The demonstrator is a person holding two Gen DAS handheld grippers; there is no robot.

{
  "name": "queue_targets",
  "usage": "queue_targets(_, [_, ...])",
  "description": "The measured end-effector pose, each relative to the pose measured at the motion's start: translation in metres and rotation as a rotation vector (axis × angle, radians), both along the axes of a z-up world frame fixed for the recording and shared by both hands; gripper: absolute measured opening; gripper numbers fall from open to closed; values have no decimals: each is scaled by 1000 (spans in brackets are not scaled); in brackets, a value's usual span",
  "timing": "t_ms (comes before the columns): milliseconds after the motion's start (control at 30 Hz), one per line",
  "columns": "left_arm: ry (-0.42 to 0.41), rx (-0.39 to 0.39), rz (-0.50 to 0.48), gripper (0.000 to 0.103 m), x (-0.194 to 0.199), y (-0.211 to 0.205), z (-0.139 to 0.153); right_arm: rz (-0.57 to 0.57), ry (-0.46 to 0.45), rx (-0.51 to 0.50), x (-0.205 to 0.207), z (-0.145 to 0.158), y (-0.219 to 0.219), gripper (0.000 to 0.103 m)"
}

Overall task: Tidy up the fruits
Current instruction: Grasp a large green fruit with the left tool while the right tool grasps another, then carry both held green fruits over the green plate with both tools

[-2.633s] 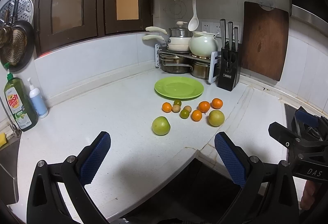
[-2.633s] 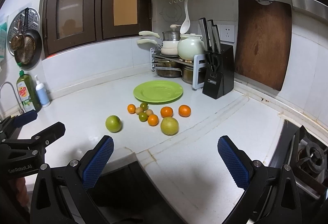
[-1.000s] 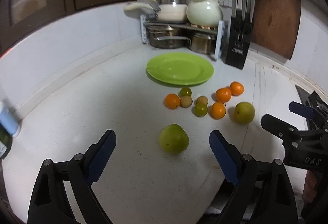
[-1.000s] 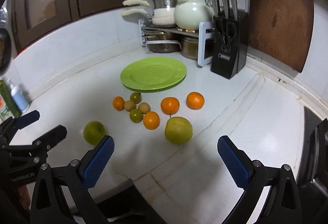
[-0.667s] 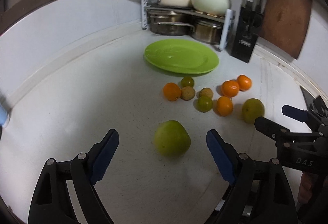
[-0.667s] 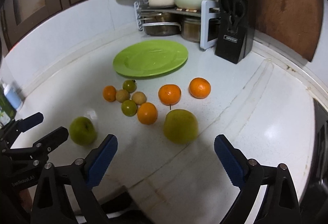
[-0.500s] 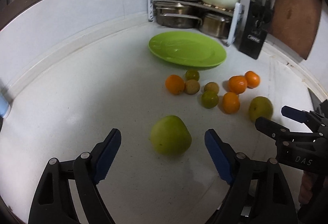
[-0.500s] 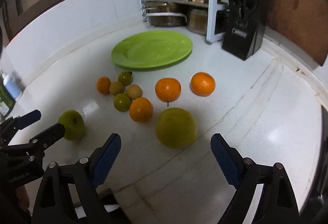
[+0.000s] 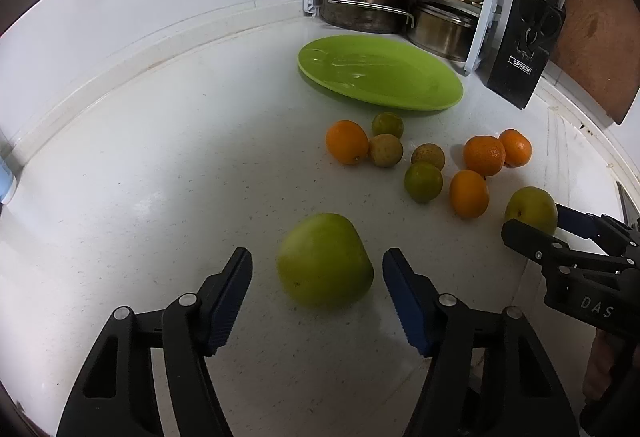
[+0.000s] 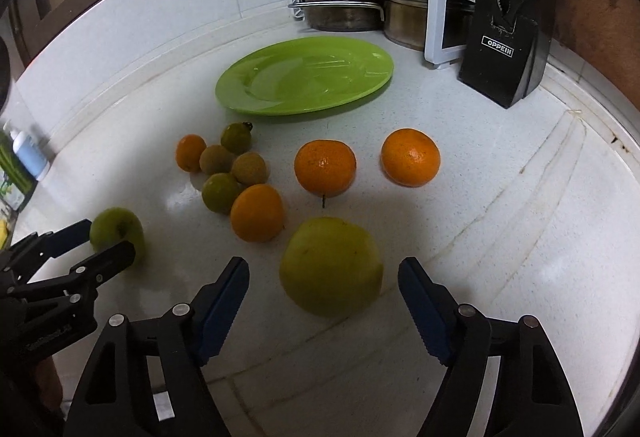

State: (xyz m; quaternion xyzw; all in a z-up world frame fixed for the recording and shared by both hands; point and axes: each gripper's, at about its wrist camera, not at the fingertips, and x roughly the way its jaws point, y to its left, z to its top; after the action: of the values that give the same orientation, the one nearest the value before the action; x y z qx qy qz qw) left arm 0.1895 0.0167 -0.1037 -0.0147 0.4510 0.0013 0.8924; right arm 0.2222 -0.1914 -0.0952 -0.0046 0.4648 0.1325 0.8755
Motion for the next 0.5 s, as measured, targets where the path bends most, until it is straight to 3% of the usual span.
queue_targets(167, [17,-18,0,60,4,0,-3,1,11,2,4,-3,-2,72])
queue_targets(333, [20,-16,-2,49,5,-2,-4,6,25,7,7,-5,-3,60])
queue_targets(400, [20,-18,-3,49,6,-2,-3,9,29,10,8,-6,-3,54])
queue_targets(500, [21,-19,-6,49,6,-1,-3,11,27,5,9,-6,-2,52])
